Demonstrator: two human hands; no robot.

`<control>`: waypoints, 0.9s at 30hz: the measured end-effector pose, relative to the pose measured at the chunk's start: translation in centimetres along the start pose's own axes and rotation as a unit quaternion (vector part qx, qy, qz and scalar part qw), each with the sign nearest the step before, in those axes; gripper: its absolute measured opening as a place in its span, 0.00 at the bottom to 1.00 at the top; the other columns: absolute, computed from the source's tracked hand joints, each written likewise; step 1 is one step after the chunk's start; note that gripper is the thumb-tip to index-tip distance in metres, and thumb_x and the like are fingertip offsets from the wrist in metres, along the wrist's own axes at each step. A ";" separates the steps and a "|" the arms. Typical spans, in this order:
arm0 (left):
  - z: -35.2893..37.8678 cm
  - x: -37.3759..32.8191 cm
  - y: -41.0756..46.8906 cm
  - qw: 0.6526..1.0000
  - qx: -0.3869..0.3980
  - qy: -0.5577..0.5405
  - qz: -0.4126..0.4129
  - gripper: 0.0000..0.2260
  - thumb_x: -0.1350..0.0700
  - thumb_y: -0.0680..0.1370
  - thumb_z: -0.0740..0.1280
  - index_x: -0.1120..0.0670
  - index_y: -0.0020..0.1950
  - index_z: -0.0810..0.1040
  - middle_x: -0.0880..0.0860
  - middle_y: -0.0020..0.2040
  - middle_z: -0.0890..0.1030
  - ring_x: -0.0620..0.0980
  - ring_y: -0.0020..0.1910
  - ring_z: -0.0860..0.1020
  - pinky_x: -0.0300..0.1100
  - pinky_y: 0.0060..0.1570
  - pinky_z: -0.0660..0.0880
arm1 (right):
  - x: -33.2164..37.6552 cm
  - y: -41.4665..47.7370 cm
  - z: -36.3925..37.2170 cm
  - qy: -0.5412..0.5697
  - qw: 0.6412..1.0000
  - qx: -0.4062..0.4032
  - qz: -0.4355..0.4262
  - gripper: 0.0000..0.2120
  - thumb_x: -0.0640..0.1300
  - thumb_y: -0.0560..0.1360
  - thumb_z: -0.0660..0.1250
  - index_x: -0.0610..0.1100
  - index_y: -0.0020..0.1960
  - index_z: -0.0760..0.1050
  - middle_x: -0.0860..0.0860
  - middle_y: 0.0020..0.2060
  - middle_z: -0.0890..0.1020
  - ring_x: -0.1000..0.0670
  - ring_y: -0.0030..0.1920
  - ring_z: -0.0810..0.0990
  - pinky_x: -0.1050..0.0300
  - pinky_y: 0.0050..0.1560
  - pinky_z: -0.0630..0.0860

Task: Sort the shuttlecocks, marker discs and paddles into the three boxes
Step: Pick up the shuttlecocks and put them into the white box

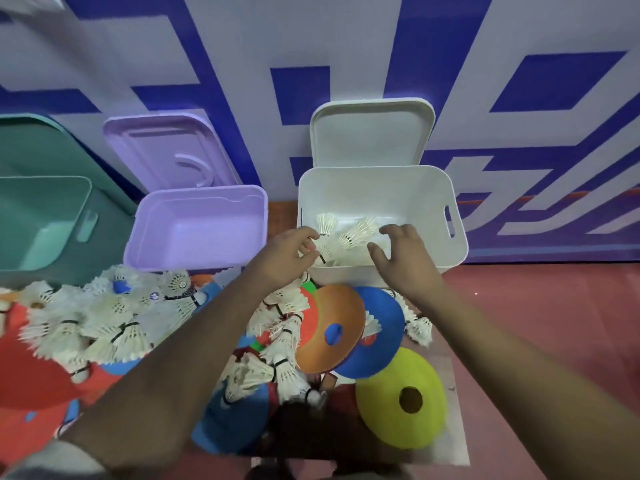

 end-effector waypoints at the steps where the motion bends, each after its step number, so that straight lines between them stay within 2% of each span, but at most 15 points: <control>1: -0.5 0.8 -1.6 1.000 -0.011 0.006 0.011 0.13 0.56 0.78 0.66 0.53 0.63 0.75 0.47 0.52 0.77 0.43 0.49 0.76 0.38 0.52 0.73 | 1.2 -1.2 0.4 0.013 1.000 -0.008 -0.007 0.21 0.49 0.79 0.64 0.39 0.68 0.70 0.41 0.59 0.73 0.41 0.62 0.73 0.51 0.65 0.68; 5: -1.1 5.1 -8.5 0.999 -0.016 0.002 0.041 0.10 0.59 0.79 0.65 0.55 0.60 0.76 0.45 0.49 0.73 0.39 0.46 0.74 0.34 0.49 0.71 | 5.4 -6.3 3.7 0.019 0.999 -0.027 -0.028 0.18 0.46 0.77 0.65 0.39 0.63 0.73 0.43 0.55 0.75 0.43 0.58 0.75 0.49 0.61 0.71; 8: -0.8 9.0 -12.6 0.998 -0.001 0.009 0.056 0.06 0.59 0.79 0.66 0.56 0.55 0.79 0.47 0.48 0.74 0.44 0.46 0.76 0.41 0.50 0.75 | 7.4 -9.8 7.5 0.010 1.000 -0.002 0.000 0.18 0.47 0.77 0.66 0.40 0.64 0.73 0.43 0.57 0.74 0.44 0.57 0.76 0.48 0.59 0.73; 11: -0.1 11.8 -15.5 0.998 0.028 0.020 0.056 0.05 0.54 0.78 0.67 0.54 0.52 0.78 0.47 0.48 0.74 0.46 0.48 0.77 0.45 0.50 0.76 | 9.1 -12.5 11.4 -0.021 0.998 0.051 0.022 0.18 0.49 0.77 0.65 0.42 0.63 0.73 0.45 0.58 0.74 0.45 0.54 0.77 0.50 0.56 0.74; 15: 2.0 13.5 -18.4 0.991 0.109 0.064 0.035 0.16 0.47 0.77 0.68 0.51 0.62 0.75 0.50 0.55 0.74 0.48 0.55 0.74 0.48 0.53 0.74 | 9.9 -15.6 15.1 -0.053 0.991 0.107 0.061 0.19 0.49 0.76 0.65 0.42 0.64 0.72 0.43 0.57 0.73 0.43 0.55 0.76 0.50 0.53 0.74; 19: 3.9 14.0 -19.3 0.964 0.099 0.216 0.120 0.23 0.45 0.77 0.67 0.45 0.71 0.68 0.52 0.53 0.74 0.54 0.55 0.73 0.47 0.54 0.71 | 9.2 -18.2 17.3 -0.106 0.979 0.157 0.081 0.26 0.50 0.75 0.66 0.45 0.70 0.66 0.42 0.59 0.71 0.40 0.58 0.74 0.49 0.53 0.74; 21: 4.3 13.8 -19.2 0.954 0.088 0.254 0.132 0.25 0.47 0.78 0.65 0.44 0.74 0.62 0.51 0.55 0.74 0.54 0.56 0.72 0.46 0.54 0.68 | 8.8 -18.8 18.1 -0.138 0.972 0.174 0.072 0.28 0.50 0.75 0.67 0.48 0.72 0.64 0.42 0.58 0.70 0.38 0.58 0.73 0.49 0.53 0.74; 25: 4.6 13.5 -19.0 0.954 0.046 0.257 0.147 0.22 0.49 0.78 0.66 0.48 0.71 0.66 0.52 0.55 0.76 0.55 0.56 0.73 0.46 0.56 0.69 | 8.7 -19.1 19.1 -0.205 0.961 0.179 0.042 0.28 0.49 0.75 0.67 0.47 0.72 0.63 0.43 0.57 0.71 0.40 0.57 0.72 0.51 0.50 0.70; 27: 4.7 14.0 -19.0 0.953 0.046 0.260 0.150 0.20 0.48 0.77 0.67 0.53 0.66 0.71 0.53 0.57 0.75 0.54 0.58 0.72 0.46 0.58 0.69 | 8.7 -19.0 19.2 -0.210 0.964 0.161 0.024 0.26 0.46 0.75 0.66 0.45 0.71 0.64 0.43 0.56 0.72 0.40 0.57 0.72 0.52 0.48 0.68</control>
Point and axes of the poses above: each hand's wrist, its own y-axis towards the middle knuckle, its own z-axis out of the palm, x = y × z, the point moved 3 cm from there along y, towards the middle knuckle
